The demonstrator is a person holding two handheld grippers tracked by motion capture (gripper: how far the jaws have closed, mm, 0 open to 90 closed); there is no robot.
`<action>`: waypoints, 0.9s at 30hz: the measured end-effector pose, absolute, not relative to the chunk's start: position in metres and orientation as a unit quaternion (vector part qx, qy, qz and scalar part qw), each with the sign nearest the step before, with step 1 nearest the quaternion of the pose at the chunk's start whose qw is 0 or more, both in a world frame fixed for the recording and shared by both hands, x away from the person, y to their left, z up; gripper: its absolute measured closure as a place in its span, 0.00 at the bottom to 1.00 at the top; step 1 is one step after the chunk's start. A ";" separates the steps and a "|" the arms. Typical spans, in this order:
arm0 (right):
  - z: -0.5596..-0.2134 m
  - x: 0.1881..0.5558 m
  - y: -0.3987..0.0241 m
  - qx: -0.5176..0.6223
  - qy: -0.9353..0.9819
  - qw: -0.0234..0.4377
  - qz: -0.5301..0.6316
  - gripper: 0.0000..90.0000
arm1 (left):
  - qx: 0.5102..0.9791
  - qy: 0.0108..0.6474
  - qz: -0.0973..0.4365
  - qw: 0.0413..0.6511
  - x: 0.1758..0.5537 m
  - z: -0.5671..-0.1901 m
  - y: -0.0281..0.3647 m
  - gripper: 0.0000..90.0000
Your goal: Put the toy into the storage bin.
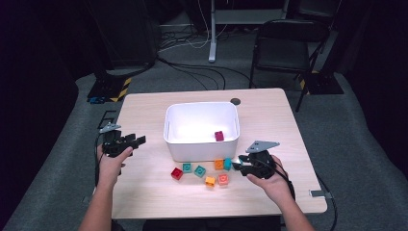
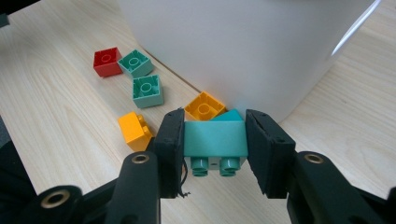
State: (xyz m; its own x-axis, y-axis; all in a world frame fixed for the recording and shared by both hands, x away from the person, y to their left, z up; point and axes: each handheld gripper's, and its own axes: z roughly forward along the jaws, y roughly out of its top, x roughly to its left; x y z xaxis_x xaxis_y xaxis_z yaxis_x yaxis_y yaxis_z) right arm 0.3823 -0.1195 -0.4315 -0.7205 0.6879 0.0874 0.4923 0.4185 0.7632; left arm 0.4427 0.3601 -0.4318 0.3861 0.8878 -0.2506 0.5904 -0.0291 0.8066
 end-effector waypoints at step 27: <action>-0.370 0.391 -0.124 0.329 0.840 0.113 0.417 0.65 | 0.697 0.531 0.164 0.453 0.441 -0.431 0.361 0.46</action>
State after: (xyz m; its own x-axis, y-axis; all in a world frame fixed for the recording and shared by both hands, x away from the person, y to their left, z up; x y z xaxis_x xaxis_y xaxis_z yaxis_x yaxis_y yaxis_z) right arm 0.3914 -0.1241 -0.3696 -0.7581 0.6466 0.0853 0.4586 0.4355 0.7746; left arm 0.4415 0.3613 -0.4307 0.3815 0.8888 -0.2538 0.5924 -0.0244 0.8053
